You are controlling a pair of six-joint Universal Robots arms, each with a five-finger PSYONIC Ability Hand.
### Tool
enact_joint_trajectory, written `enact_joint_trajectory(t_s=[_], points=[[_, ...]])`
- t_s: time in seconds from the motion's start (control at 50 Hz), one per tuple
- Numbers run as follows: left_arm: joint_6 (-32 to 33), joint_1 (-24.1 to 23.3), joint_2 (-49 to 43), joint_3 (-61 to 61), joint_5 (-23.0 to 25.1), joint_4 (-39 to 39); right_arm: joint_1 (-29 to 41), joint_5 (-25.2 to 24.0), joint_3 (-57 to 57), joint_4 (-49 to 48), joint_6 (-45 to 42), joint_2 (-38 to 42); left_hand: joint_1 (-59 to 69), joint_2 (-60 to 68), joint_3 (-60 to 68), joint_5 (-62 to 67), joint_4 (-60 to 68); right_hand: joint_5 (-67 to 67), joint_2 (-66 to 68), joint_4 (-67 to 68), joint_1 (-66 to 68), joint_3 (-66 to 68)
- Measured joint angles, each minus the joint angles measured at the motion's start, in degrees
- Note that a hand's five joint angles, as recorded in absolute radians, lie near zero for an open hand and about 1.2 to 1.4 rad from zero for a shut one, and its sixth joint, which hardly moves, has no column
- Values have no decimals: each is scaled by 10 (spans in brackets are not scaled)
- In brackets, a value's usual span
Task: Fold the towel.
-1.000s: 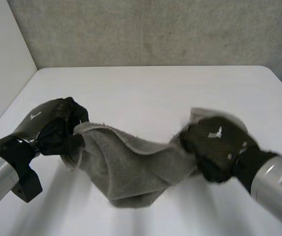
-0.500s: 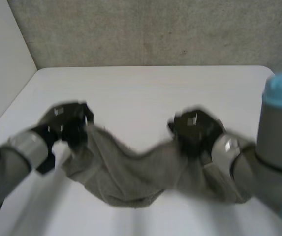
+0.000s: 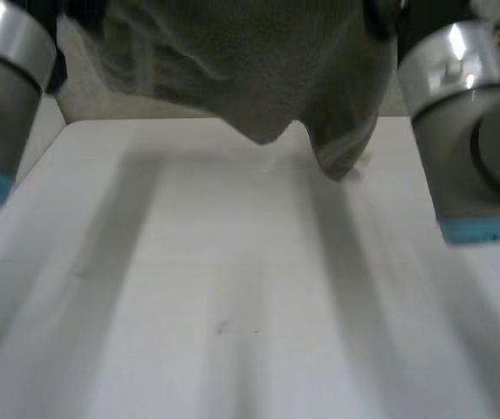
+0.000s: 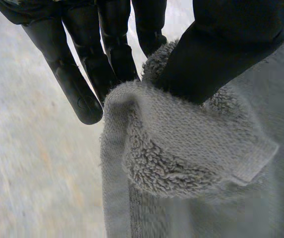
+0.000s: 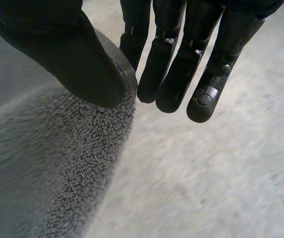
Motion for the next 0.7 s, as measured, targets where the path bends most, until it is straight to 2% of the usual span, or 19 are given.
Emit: enact_joint_trajectory(t_s=[0.06, 0.16, 0.18, 0.26, 0.42, 0.46, 0.5, 0.54, 0.56, 0.62, 0.7], points=[[1, 3, 15, -97, 2, 5, 1, -3, 97, 23, 0, -22, 0, 0, 0, 0, 0, 0, 0, 1, 0, 0], [3, 7, 24, -195, 3, 16, 2, -9, 174, 57, 1, -34, 0, 0, 0, 0, 0, 0, 0, 3, 0, 0], [5, 10, 26, -272, 4, 31, 6, -18, 230, 91, 4, -36, 0, 0, 0, 0, 0, 0, 0, 3, 0, 0], [7, 14, 28, -371, 5, 59, 20, -38, 289, 153, 15, -12, 0, 0, 0, 0, 0, 0, 0, 3, 0, 0], [9, 15, 41, -462, 6, 76, 45, -61, 286, 295, 55, 50, 0, 0, 0, 0, 0, 0, 0, 3, 0, 0], [9, 15, 41, -462, 6, 76, 45, -61, 286, 295, 55, 50, 0, 0, 0, 0, 0, 0, 0, 3, 0, 0], [9, 15, 58, -485, 7, 76, 49, -88, 256, 380, 85, 61, 0, 0, 0, 0, 0, 1, 0, 3, 0, 0], [9, 15, 72, -496, 7, 76, 49, -108, 239, 414, 100, 61, 0, 0, 0, 0, 0, -69, -94, -86, -63, -94], [9, 15, 81, -503, 7, 75, 48, -117, 230, 426, 106, 60, 0, 0, 0, 0, 0, -184, -208, -210, -156, -209], [9, 15, 103, -515, 9, 75, 45, -134, 203, 441, 116, 51, 0, 0, 0, 0, 0, -375, -392, -396, -314, -393], [9, 15, 121, -526, 12, 75, 39, -139, 177, 442, 121, 37, 0, 0, 0, 0, 0, -430, -437, -449, -348, -443]])
